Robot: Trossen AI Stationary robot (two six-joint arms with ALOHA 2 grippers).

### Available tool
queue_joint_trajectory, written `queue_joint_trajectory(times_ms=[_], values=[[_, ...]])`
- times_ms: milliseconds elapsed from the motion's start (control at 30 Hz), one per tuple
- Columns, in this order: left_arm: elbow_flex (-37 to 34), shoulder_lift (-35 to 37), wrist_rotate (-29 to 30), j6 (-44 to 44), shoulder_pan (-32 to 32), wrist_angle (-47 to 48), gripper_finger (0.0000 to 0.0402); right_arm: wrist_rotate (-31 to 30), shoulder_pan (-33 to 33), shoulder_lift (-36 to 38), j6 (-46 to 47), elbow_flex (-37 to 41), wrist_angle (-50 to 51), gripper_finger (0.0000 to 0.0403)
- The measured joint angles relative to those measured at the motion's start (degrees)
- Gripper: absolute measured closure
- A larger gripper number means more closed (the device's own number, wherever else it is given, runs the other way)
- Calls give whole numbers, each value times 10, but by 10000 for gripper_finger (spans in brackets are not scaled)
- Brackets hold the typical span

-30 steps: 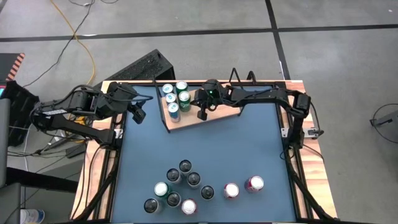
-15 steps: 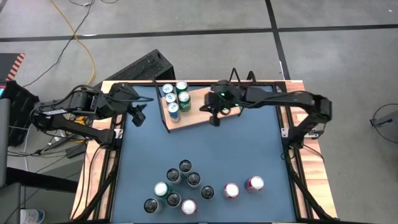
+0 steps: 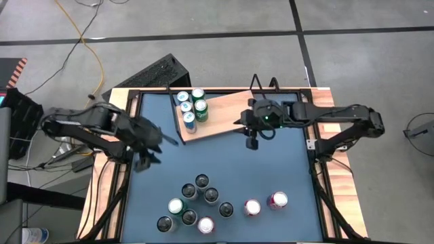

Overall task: Place canned beverage on shelf
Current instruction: Put the green soda can on the shelf aligned with the other green soda cans

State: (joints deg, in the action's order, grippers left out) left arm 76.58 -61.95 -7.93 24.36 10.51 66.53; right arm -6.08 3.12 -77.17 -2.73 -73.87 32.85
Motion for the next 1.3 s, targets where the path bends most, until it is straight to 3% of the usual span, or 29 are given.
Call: queue_joint_trajectory(times_ms=[233, 400, 600, 767, 867, 1067, 1200, 1300], values=[[0, -79, 17, 32, 118, 0, 209, -3, -26, 0, 60, 0, 16, 194], [0, -106, 52, 115, 183, -7, 209, -3, -41, 9, 73, 0, 17, 156], [0, -145, 134, 256, 227, -45, 209, -3, -47, 16, 10, 0, 65, 147], [11, -209, 82, 280, 245, -128, 209, -3, -46, 16, -10, 0, 99, 147], [49, -265, 77, 290, 252, -107, 209, -3, -46, 16, -26, 0, 107, 147], [171, -380, 92, 256, 266, 29, 209, -3, -44, 16, -63, 0, 105, 147], [246, -424, 106, 233, 282, 43, 209, -3, -40, 16, -59, 0, 104, 147], [261, -431, 111, 239, 284, 68, 209, -3, -40, 16, -59, 0, 99, 147]])
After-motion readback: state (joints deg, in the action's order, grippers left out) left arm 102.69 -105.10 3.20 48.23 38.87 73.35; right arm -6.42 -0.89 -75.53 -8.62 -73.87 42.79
